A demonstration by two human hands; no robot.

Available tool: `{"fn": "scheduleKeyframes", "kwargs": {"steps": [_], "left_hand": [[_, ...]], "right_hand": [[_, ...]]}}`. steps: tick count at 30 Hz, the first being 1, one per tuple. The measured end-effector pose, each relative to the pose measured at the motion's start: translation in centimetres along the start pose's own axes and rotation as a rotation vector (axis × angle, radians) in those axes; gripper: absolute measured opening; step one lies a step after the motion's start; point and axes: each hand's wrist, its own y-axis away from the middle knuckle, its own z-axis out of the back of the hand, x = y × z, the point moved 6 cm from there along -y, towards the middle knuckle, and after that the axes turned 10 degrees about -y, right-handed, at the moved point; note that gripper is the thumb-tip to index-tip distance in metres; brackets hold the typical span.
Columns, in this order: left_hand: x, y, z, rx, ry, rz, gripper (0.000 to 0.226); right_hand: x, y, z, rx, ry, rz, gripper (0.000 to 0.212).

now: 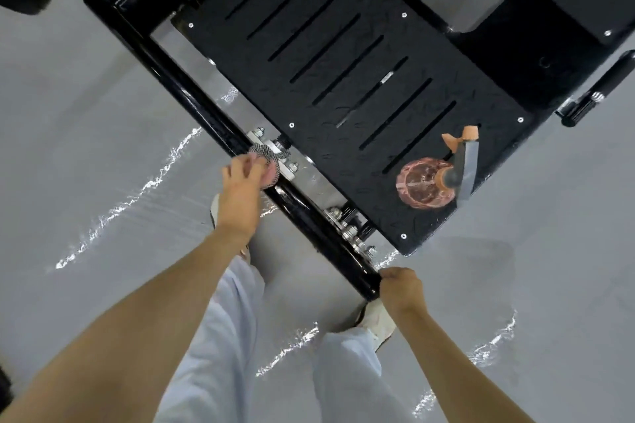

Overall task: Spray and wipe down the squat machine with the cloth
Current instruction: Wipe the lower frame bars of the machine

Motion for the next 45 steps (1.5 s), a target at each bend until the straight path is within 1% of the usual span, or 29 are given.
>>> {"fn": "scheduleKeyframes", "kwargs": {"steps": [1,3,5,7,9,12,14,15,17,19,21,23,25,26,28,31,33,35,37,38,40,43,44,45], "left_hand": [[-0.2,-0.3,0.1,-0.028,0.035,0.079,0.074],[-0.9,0.3,-0.5,-0.065,0.151,0.276,0.070],[-2.6,2.6,-1.7,-0.105,0.306,0.486,0.066],[-5.4,6.1,-2.9,-0.126,0.421,0.625,0.064],[-8.8,10.2,-4.8,-0.078,0.586,0.652,0.063],[-13.1,16.3,-8.2,0.094,0.848,0.622,0.056],[-13.8,17.6,-9.8,0.160,0.954,0.593,0.058],[-13.4,17.1,-10.3,0.164,0.992,0.589,0.056],[-11.5,14.6,-10.2,0.094,1.098,0.628,0.047],[-8.4,11.1,-9.4,-0.019,1.091,0.656,0.045],[-4.9,6.8,-8.7,-0.060,1.043,0.653,0.060],[-1.4,3.1,-9.1,-0.010,1.018,0.712,0.076],[0.9,1.1,-9.7,0.034,0.996,0.766,0.080],[1.0,1.0,-9.9,0.071,0.974,0.774,0.080],[-0.9,2.2,-9.9,0.115,0.959,0.764,0.079],[-5.4,7.1,-9.8,0.126,0.968,0.723,0.064],[-9.2,11.6,-10.0,0.225,0.938,0.677,0.058],[-12.9,16.2,-9.4,0.355,0.918,0.642,0.060],[-16.0,19.6,-8.8,0.472,0.953,0.597,0.061],[-17.0,20.7,-9.0,0.512,0.989,0.604,0.060],[-17.2,20.8,-9.7,0.548,1.075,0.694,0.054],[-15.9,19.0,-10.8,0.554,1.302,0.968,0.041],[-15.3,18.5,-11.3,0.571,1.333,1.022,0.038],[-14.6,18.0,-11.5,0.610,1.303,1.035,0.034]], "right_hand": [[-0.1,0.0,-0.2,0.027,0.010,0.006,0.034],[-0.4,0.0,-0.2,0.054,0.023,0.025,0.039],[-1.0,0.0,-0.1,0.063,-0.011,0.015,0.036],[-1.3,0.3,0.1,0.058,-0.017,0.011,0.039],[-1.0,0.6,0.0,0.054,0.052,0.067,0.044],[-0.3,1.0,-0.3,0.030,0.120,0.147,0.037],[-0.5,0.8,-0.6,0.001,0.148,0.157,0.035],[-0.7,0.7,-0.7,-0.021,0.153,0.158,0.037],[-1.2,0.3,-1.0,-0.067,0.154,0.172,0.042],[-1.7,0.0,-1.2,-0.110,0.149,0.192,0.045],[-1.8,-0.1,-1.2,-0.139,0.147,0.198,0.046],[-1.8,0.0,-1.0,-0.146,0.111,0.179,0.044],[-1.8,-0.1,-0.8,-0.143,0.080,0.154,0.044],[-2.0,-0.3,-0.8,-0.142,0.064,0.144,0.045],[-2.4,-0.7,-0.6,-0.149,0.011,0.104,0.046],[-3.2,-0.7,-0.4,-0.152,-0.155,0.007,0.046],[-3.6,0.0,-0.4,-0.121,-0.330,-0.038,0.049],[-3.8,0.7,-0.1,-0.105,-0.433,-0.047,0.055],[-4.3,1.0,0.2,-0.072,-0.436,-0.040,0.060],[-4.3,1.1,0.3,-0.050,-0.403,-0.028,0.062],[-4.6,0.8,0.6,-0.021,-0.344,-0.006,0.063],[-4.4,0.4,0.6,0.010,-0.250,0.037,0.064],[-4.3,0.3,0.6,0.019,-0.215,0.057,0.065],[-4.2,0.1,0.6,0.030,-0.191,0.085,0.066]]}}
